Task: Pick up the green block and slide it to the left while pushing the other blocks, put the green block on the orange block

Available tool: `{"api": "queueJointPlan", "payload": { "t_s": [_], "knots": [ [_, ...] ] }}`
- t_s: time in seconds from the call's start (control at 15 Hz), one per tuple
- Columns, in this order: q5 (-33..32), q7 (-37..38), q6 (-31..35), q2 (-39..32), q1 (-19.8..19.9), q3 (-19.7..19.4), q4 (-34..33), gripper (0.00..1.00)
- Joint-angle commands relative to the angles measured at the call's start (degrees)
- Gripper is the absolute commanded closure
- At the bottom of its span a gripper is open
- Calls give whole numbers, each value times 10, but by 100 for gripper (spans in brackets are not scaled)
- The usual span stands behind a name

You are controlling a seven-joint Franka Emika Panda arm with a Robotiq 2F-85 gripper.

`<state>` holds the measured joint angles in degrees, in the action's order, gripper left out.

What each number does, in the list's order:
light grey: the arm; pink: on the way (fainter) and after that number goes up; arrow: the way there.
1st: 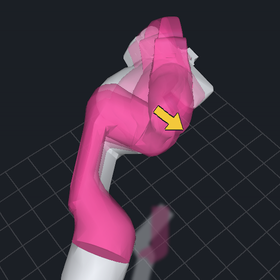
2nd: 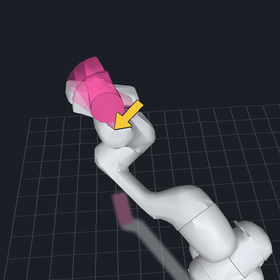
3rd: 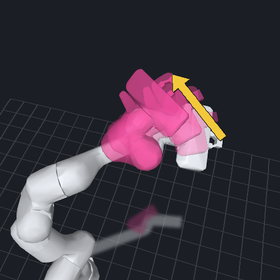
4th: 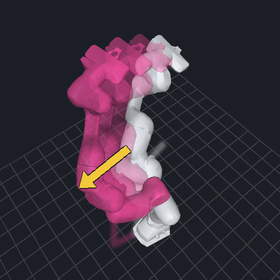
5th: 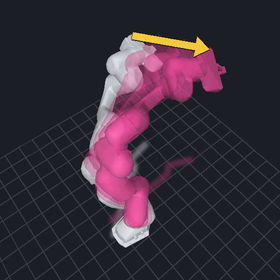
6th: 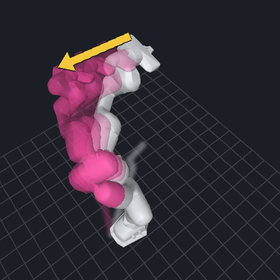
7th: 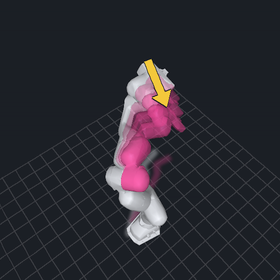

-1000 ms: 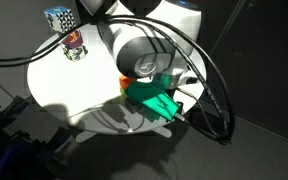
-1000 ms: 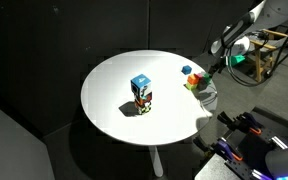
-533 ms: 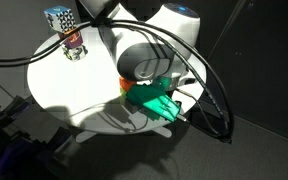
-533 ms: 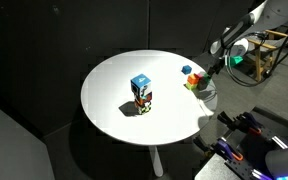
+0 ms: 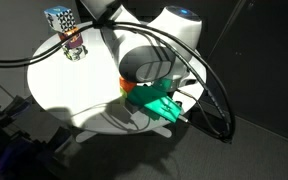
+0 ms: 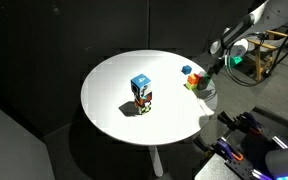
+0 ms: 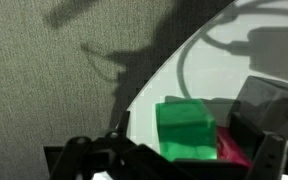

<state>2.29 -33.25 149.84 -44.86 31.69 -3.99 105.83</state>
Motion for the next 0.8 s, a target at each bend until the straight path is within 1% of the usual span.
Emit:
{"api": "queueJointPlan", "payload": {
  "t_s": [0.0, 0.73],
  "knots": [
    [-5, 3, -2, 0, 3, 3, -2, 0],
    [-3, 0, 0, -11, 5, 9, -12, 0]
  ]
}}
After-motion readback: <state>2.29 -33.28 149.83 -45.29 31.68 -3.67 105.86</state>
